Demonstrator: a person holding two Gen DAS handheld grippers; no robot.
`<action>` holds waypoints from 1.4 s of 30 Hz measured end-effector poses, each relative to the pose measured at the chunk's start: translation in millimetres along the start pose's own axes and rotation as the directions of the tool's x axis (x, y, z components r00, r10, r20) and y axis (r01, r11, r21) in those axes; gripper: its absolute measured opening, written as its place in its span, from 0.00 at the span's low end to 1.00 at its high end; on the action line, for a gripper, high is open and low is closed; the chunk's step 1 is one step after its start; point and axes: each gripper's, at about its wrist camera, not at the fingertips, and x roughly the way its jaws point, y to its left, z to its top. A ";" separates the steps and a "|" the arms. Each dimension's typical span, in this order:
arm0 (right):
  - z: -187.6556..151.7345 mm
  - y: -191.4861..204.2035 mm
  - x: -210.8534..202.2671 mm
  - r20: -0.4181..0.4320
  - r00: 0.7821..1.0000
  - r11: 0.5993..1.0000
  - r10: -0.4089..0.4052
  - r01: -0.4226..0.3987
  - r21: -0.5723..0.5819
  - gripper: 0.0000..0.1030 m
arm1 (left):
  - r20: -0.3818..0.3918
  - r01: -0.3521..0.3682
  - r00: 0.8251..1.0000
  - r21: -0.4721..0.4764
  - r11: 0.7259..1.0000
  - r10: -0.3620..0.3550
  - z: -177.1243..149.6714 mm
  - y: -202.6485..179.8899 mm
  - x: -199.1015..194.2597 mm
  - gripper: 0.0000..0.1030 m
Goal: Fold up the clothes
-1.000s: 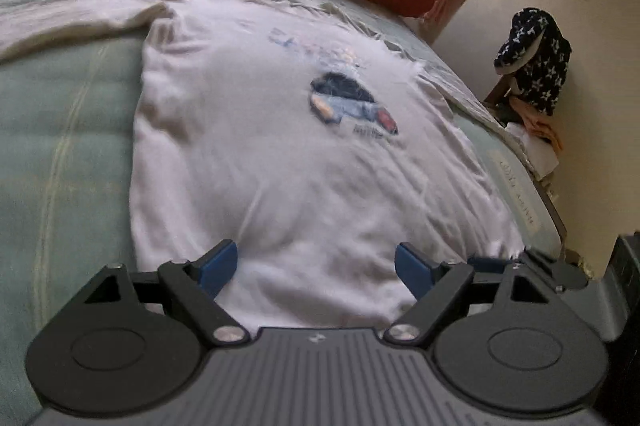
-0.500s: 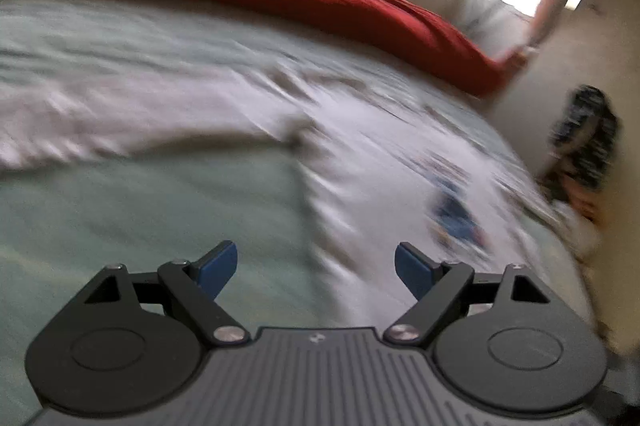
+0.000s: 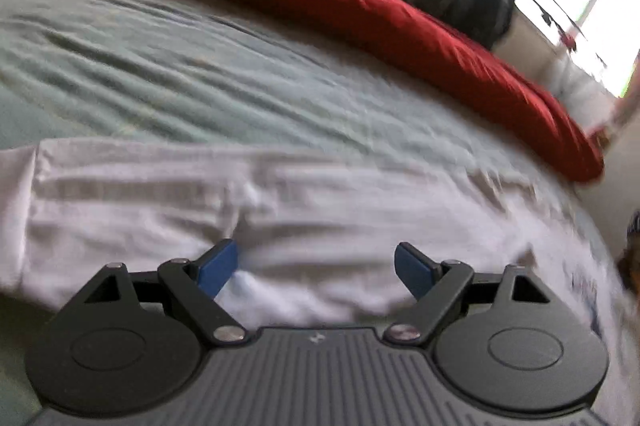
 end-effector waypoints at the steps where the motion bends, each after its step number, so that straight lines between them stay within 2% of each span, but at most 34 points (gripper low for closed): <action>1: 1.4 3.6 5.6 -0.011 1.000 1.000 0.010 -0.010 -0.005 1.00 | -0.007 0.004 1.000 0.024 1.000 -0.004 -4.9 -0.7 -5.8 0.83; 4: 4.4 16.4 24.1 -0.050 0.998 0.999 0.031 -0.033 -0.029 1.00 | -0.029 0.023 0.999 0.061 0.998 -0.021 -9.3 1.5 -25.0 0.83; 7: 8.4 30.0 36.1 -0.058 0.997 0.997 0.053 -0.056 -0.057 1.00 | 0.018 0.028 0.999 0.053 0.998 -0.029 8.2 13.3 -35.6 0.83; 9: 13.5 36.9 41.5 -0.052 0.996 0.996 0.068 -0.071 -0.058 1.00 | 0.043 0.006 0.999 0.017 1.000 -0.007 19.3 25.9 -33.2 0.83; 11: 19.0 43.6 46.8 -0.042 0.996 0.995 0.083 -0.085 -0.057 1.00 | 0.027 -0.013 1.000 -0.059 0.998 0.014 25.1 41.6 -22.6 0.83; 13: 24.6 49.6 52.0 -0.033 0.995 0.993 0.097 -0.099 -0.062 1.00 | 0.010 -0.006 1.000 -0.095 0.995 0.007 18.4 51.7 -17.1 0.83; 17: 32.8 62.4 63.8 -0.047 0.989 0.986 0.142 -0.145 -0.083 1.00 | -0.016 0.006 1.000 -0.028 1.000 -0.006 0.6 48.7 -36.9 0.83; 20: 36.3 69.9 70.4 -0.063 0.985 0.981 0.161 -0.166 -0.101 1.00 | -0.024 -0.007 1.000 0.003 1.000 0.007 7.8 46.4 -53.6 0.83; 22: 42.1 75.8 74.3 -0.069 0.981 0.977 0.179 -0.186 -0.106 1.00 | 0.013 0.003 1.000 0.005 1.000 -0.003 21.3 45.7 -55.6 0.83; 26: 66.5 93.4 78.9 -0.053 0.966 0.962 0.254 -0.258 -0.090 1.00 | 0.015 0.087 0.996 -0.078 0.993 -0.086 46.5 47.8 -26.7 0.83; 29: 82.2 111.5 77.4 -0.030 0.955 0.947 0.296 -0.298 -0.118 1.00 | -0.013 0.072 0.997 -0.097 0.993 -0.074 51.5 49.8 2.8 0.83; 31: 88.9 122.5 76.9 -0.023 0.949 0.937 0.316 -0.316 -0.149 1.00 | -0.004 0.048 0.999 -0.081 0.996 -0.048 52.1 53.6 13.3 0.83; 35: 92.6 132.2 81.3 -0.030 0.956 0.939 0.290 -0.291 -0.182 1.00 | 0.024 0.015 1.000 -0.067 0.998 -0.014 52.7 66.2 5.9 0.84; 39: 89.7 124.9 87.4 -0.039 0.958 0.948 0.283 -0.286 -0.141 1.00 | 0.036 -0.018 0.999 -0.067 0.998 0.020 54.6 74.3 -11.3 0.83; 42: 87.4 121.3 91.2 -0.045 0.958 0.951 0.284 -0.288 -0.109 1.00 | 0.040 0.042 0.998 -0.069 0.997 -0.039 52.3 73.8 -25.8 0.85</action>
